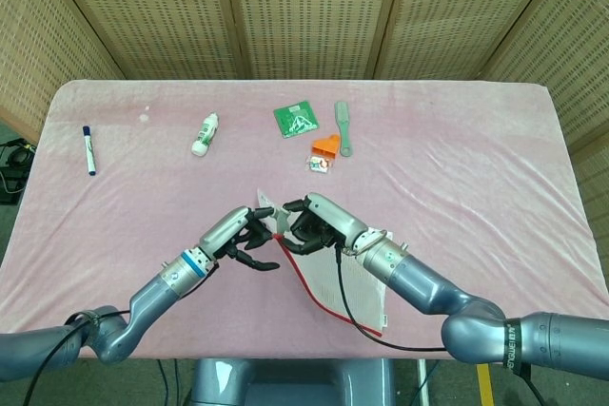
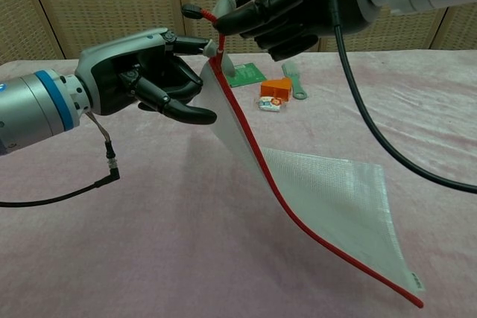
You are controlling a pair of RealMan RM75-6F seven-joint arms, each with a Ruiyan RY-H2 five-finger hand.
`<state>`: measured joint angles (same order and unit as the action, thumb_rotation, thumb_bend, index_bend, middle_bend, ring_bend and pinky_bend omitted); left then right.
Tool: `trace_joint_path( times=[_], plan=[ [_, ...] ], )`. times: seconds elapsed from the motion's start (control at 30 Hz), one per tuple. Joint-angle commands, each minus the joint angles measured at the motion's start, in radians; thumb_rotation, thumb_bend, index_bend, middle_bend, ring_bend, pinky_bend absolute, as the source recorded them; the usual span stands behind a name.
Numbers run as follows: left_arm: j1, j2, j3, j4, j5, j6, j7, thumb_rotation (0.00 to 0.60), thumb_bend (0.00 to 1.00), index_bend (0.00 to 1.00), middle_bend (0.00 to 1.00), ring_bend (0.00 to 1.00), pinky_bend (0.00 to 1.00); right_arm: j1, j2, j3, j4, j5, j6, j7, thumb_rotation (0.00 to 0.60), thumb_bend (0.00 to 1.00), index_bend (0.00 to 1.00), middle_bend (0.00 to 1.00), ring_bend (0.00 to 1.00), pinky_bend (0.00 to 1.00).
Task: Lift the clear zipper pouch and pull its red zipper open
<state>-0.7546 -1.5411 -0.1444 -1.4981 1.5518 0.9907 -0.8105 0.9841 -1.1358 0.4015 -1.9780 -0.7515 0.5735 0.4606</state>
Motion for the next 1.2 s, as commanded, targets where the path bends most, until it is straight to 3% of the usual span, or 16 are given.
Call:
trace_joint_path(
  times=[0.03, 0.2, 0.57, 0.8, 1.2],
  plan=[
    [-0.002, -0.003, 0.001, -0.001, -0.009, 0.000, 0.003, 0.600, 0.13, 0.44, 0.93, 0.80, 0.98, -0.002, 0.002, 0.002, 0.000, 0.000, 0.000, 0.000, 0.600, 0.76, 0.82, 1.00, 0.97, 1.00],
    [-0.005, -0.007, 0.004, -0.001, -0.020, 0.001, 0.007, 0.600, 0.26, 0.55, 0.93, 0.80, 0.98, -0.007, 0.008, 0.005, -0.002, -0.005, 0.001, 0.001, 0.600, 0.76, 0.82, 1.00, 0.97, 1.00],
    [-0.008, -0.019, 0.000, -0.007, -0.042, 0.011, 0.018, 0.600, 0.59, 0.67, 0.94, 0.80, 0.98, -0.020, 0.015, 0.006, -0.006, -0.017, -0.003, 0.002, 0.600, 0.76, 0.82, 1.00, 0.97, 1.00],
    [-0.006, -0.037, -0.012, -0.010, -0.070, 0.017, 0.033, 0.600, 0.65, 0.76, 0.94, 0.81, 0.98, -0.034, 0.019, 0.000, -0.008, -0.036, 0.001, -0.001, 0.600, 0.76, 0.82, 1.00, 0.97, 1.00],
    [0.000, -0.033, -0.043, -0.041, -0.118, 0.011, -0.029, 0.600, 0.68, 0.81, 0.94, 0.81, 0.98, -0.056, 0.007, -0.054, -0.023, -0.088, 0.025, -0.059, 0.600, 0.77, 0.82, 1.00, 0.97, 1.00]
  ],
)
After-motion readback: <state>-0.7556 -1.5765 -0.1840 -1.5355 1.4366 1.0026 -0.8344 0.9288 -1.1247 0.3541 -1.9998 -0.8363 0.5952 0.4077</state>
